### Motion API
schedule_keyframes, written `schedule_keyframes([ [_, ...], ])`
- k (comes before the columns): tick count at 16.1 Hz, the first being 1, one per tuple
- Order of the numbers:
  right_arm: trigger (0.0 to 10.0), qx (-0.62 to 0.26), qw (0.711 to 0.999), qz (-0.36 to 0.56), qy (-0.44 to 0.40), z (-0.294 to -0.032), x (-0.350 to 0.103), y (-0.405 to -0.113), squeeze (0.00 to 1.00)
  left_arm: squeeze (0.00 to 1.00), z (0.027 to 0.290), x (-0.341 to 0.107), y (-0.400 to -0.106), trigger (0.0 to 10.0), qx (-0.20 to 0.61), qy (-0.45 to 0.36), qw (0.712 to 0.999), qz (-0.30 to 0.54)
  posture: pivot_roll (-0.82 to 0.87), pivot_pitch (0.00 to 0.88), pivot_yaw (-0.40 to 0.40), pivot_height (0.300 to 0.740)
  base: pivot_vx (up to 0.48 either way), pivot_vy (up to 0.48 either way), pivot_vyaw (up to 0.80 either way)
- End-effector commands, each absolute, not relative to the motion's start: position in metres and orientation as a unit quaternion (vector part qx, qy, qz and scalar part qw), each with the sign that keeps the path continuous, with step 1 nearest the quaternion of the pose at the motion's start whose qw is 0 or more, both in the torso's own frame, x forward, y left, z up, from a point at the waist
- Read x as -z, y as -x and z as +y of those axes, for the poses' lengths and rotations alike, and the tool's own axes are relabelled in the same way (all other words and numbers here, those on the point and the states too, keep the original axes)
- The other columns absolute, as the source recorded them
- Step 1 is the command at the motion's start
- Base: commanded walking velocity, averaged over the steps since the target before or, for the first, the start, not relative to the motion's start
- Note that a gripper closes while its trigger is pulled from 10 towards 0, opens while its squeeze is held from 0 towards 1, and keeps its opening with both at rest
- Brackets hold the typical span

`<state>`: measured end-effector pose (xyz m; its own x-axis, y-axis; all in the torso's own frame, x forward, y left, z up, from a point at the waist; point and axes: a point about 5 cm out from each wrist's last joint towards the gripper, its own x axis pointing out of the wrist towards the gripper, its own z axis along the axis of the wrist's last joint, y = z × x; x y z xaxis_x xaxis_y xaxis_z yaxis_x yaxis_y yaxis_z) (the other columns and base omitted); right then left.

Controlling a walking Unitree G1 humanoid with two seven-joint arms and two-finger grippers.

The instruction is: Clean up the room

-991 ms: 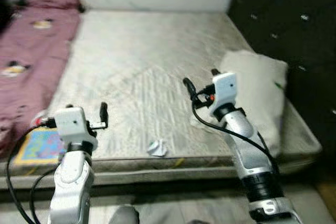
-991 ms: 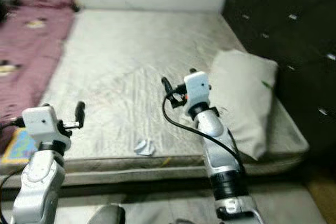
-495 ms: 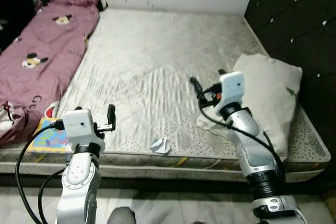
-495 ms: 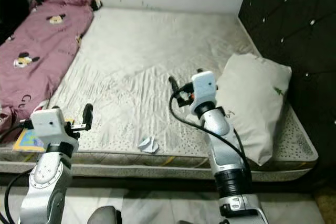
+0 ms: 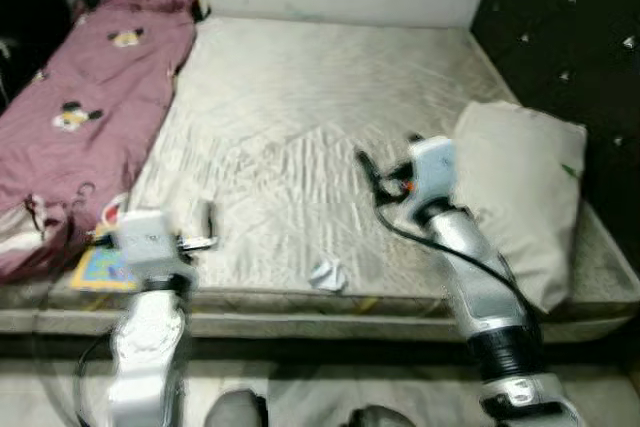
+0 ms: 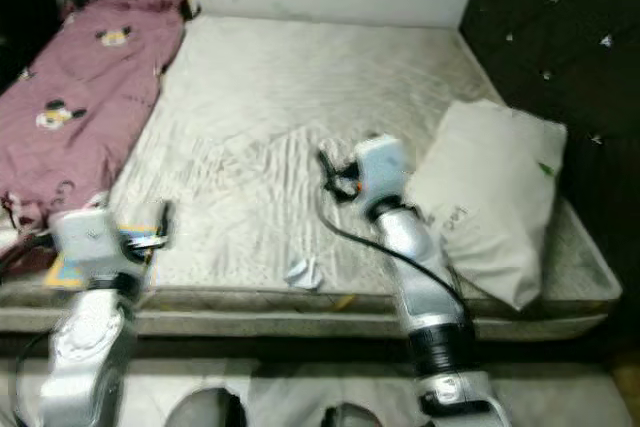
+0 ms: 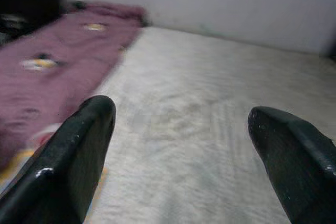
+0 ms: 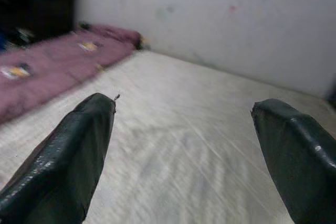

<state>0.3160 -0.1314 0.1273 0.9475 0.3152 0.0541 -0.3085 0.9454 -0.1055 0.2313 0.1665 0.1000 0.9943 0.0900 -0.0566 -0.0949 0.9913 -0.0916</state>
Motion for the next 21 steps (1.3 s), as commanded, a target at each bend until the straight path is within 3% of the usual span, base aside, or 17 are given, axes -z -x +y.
schedule_keyframes([
  [1, 10.0, -0.165, 0.984, -0.046, 0.043, -0.1266, -0.1332, -0.3177, 0.00, 0.00, 0.1723, -0.1040, -0.2321, 10.0, -0.050, 0.041, 0.998, 0.019, 0.05, 0.000, -0.082, 0.740, 0.000, 0.480, 0.00],
  [21, 10.0, -0.166, 0.984, -0.046, 0.045, -0.1265, -0.1325, -0.3172, 0.00, 0.00, 0.1711, -0.1085, -0.2310, 10.0, -0.031, 0.041, 0.999, 0.000, 0.05, 0.000, -0.080, 0.740, 0.013, 0.000, 0.00],
])
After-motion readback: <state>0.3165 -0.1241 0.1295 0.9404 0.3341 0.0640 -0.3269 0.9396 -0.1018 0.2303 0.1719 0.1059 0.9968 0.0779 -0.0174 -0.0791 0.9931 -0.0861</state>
